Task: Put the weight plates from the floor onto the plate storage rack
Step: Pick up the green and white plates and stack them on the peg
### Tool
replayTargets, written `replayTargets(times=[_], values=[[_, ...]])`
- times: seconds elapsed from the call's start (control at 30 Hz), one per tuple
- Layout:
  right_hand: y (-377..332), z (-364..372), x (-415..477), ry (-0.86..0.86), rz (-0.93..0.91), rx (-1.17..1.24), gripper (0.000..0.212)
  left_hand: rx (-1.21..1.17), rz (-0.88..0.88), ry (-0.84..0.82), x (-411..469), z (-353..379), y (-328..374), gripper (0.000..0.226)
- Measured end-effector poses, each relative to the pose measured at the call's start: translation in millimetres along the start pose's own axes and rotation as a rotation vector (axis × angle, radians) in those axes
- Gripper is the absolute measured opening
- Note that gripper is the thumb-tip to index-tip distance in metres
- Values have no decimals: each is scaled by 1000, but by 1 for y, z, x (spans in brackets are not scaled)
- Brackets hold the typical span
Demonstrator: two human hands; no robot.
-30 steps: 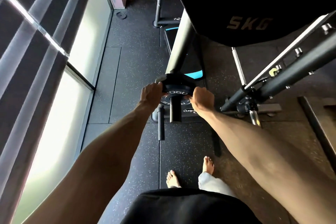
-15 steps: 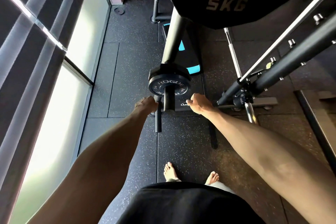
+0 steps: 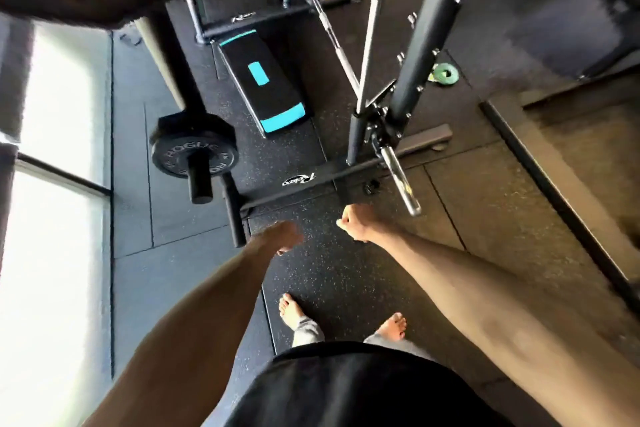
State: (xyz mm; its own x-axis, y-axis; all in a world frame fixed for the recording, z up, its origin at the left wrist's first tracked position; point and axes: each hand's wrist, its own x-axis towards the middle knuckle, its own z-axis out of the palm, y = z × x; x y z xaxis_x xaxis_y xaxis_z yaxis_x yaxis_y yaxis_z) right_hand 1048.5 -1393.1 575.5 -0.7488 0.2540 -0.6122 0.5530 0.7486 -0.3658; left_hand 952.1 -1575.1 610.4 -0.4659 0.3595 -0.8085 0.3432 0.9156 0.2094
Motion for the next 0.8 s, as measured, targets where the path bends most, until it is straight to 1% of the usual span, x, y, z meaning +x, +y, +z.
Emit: replayTargets(times=[0.07,0.13,0.2,0.23,0.3,0.4,0.53,0.6,0.73,0.8], values=[[49,-9,-22,-4,45,-4,39,35,36,-47,9,14,55,39],[97,-19,-44,18,83,-31,39,106,71,-13,13,25,113,46],[144,-28,-63,23,140,-32,37,194,119,26,20,37,168,43],[166,-33,-73,8,178,-20,36,233,143,21,25,43,193,40],[210,-43,-87,-2,240,23,38,267,213,-15,40,54,238,39],[270,-61,-95,17,306,87,35,331,331,-85,65,63,301,42],[332,-96,-86,24,387,93,36,408,386,-122,110,57,387,41],[362,-118,-71,23,425,116,40,447,410,-126,138,48,428,42],[413,-179,-39,24,455,168,39,481,428,-90,194,21,504,42],[434,-212,-25,15,465,186,38,472,433,-109,209,1,542,42]])
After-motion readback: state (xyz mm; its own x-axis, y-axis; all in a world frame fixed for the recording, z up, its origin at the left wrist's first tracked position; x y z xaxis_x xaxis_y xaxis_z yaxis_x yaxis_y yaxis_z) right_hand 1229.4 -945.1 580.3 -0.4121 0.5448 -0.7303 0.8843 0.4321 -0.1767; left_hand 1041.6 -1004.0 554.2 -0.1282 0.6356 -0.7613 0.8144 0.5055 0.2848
